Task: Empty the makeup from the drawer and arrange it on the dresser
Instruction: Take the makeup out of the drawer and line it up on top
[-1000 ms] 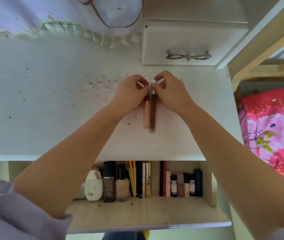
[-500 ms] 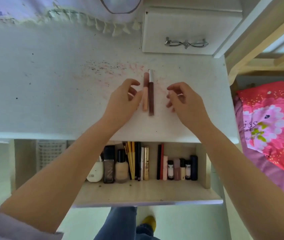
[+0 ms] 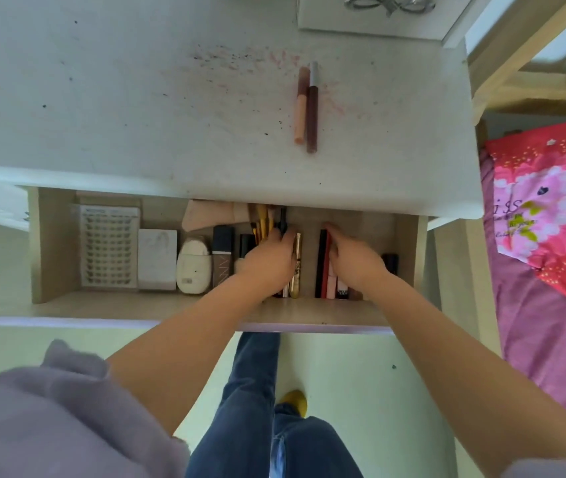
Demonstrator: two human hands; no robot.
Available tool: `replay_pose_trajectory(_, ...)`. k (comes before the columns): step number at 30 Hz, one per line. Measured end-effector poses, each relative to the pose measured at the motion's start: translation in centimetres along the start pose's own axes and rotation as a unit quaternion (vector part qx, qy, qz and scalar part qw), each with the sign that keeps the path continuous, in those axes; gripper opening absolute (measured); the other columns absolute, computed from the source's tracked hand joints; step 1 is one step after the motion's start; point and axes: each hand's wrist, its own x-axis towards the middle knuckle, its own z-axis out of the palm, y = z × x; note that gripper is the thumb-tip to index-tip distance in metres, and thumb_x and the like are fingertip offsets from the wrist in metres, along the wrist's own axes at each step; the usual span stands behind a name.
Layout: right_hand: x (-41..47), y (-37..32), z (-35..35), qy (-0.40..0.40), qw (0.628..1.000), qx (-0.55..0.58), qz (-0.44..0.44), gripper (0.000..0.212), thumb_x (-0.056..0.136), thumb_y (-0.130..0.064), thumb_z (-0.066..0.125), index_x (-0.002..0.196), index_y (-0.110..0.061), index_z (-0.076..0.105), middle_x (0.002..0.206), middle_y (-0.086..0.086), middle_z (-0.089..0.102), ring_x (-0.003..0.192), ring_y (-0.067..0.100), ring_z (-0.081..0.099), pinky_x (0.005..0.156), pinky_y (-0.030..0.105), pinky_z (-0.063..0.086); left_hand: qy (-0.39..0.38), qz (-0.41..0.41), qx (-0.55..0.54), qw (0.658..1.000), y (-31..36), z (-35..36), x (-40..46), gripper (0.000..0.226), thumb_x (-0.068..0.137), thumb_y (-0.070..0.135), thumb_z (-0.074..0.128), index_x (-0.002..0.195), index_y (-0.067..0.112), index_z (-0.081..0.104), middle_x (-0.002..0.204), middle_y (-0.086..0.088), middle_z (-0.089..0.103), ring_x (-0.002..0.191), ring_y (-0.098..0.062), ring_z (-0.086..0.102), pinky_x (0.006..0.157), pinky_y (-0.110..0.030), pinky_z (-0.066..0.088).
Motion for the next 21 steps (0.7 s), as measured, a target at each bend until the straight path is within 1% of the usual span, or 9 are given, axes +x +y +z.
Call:
replay_pose_trajectory(2,0.7,0.0,0.6,0.015,0.999,-0.028,-0.006,0.051,0.098,-0.016,0.035,0.147,-0.024,0.024,0.092,0.012,0.059,0.070,0.021,0.051,0.054,0.026,0.035,-0.001,0.001,0.046,0.999,0.0,0.4,0.7,0.053,0.095,0.021,0.043,0.144,0.023,0.023,0.127,-0.015,0.044,0.092,-0.029,0.058,0.063,-0.036,0.051)
replay_pose_trajectory(4,0.8,0.0,1.2,0.026,0.999,-0.045,-0.017,0.049,0.098,-0.017,0.035,0.146,-0.024,0.026,0.095,0.013,0.061,0.070,0.022,0.050,0.055,0.026,0.036,0.000,0.009,0.069,0.998,-0.3,0.8,0.7,0.056,0.095,0.021,0.043,0.145,0.027,0.019,0.122,-0.016,0.046,0.084,-0.028,0.057,0.057,-0.034,0.045)
replay_pose_trajectory(7,0.7,0.1,1.5,0.029,0.999,-0.038,-0.023,0.048,0.098,-0.017,0.036,0.144,-0.022,0.028,0.094,0.012,0.060,0.070,0.021,0.051,0.053,0.026,0.035,0.015,0.020,0.079,0.997,-0.4,1.0,0.3,0.056,0.096,0.022,0.040,0.146,0.031,0.015,0.113,-0.015,0.049,0.070,-0.022,0.047,0.052,-0.031,0.039)
replay_pose_trajectory(9,0.7,0.2,1.5,0.030,0.999,-0.031,-0.025,0.047,0.098,-0.016,0.036,0.144,-0.022,0.029,0.091,0.010,0.058,0.069,0.021,0.050,0.050,0.024,0.032,0.030,0.028,0.082,0.996,-0.3,0.9,0.3,0.057,0.097,0.024,0.039,0.146,0.033,0.012,0.106,-0.013,0.050,0.065,-0.021,0.044,0.048,-0.028,0.035)
replay_pose_trajectory(11,0.7,0.3,1.4,0.030,0.999,-0.031,-0.028,0.046,0.098,-0.017,0.036,0.143,-0.022,0.031,0.090,0.010,0.056,0.070,0.020,0.049,0.052,0.025,0.032,0.039,0.049,0.099,0.993,0.1,0.7,0.7,0.056,0.097,0.026,0.037,0.147,0.033,0.013,0.105,-0.013,0.050,0.063,-0.020,0.043,0.046,-0.026,0.030)
replay_pose_trajectory(13,0.8,0.4,1.3,0.029,0.999,-0.033,-0.027,0.045,0.098,-0.017,0.035,0.143,-0.021,0.032,0.092,0.010,0.057,0.072,0.021,0.049,0.055,0.026,0.035,0.043,0.070,0.121,0.989,0.5,0.7,1.1,0.054,0.098,0.026,0.036,0.147,0.031,0.016,0.110,-0.014,0.050,0.068,-0.021,0.046,0.048,-0.027,0.032)
replay_pose_trajectory(16,0.8,0.4,1.1,0.029,0.999,-0.039,-0.023,0.046,0.099,-0.016,0.034,0.145,-0.021,0.031,0.104,0.015,0.060,0.079,0.025,0.054,0.060,0.028,0.041,0.031,0.067,0.126,0.989,0.9,0.9,1.4,0.049,0.097,0.023,0.039,0.144,0.023,0.026,0.120,-0.015,0.047,0.084,-0.026,0.055,0.054,-0.029,0.036)
replay_pose_trajectory(19,0.5,0.1,0.7,0.039,0.998,-0.040,-0.017,0.044,0.100,-0.016,0.033,0.144,-0.019,0.034,0.116,0.017,0.057,0.092,0.031,0.059,0.068,0.032,0.049,0.037,0.032,0.089,0.995,0.7,0.9,1.5,0.041,0.095,0.022,0.044,0.135,0.016,0.037,0.125,-0.016,0.043,0.092,-0.029,0.055,0.056,-0.031,0.040)
replay_pose_trajectory(21,0.1,-0.1,0.3,0.061,0.998,-0.024,-0.018,0.040,0.099,-0.017,0.035,0.139,-0.016,0.040,0.116,0.017,0.058,0.089,0.033,0.060,0.070,0.035,0.051,0.044,0.029,0.028,0.998,0.4,0.8,1.4,0.039,0.094,0.020,0.046,0.132,0.016,0.038,0.125,-0.015,0.044,0.093,-0.028,0.056,0.061,-0.034,0.048)
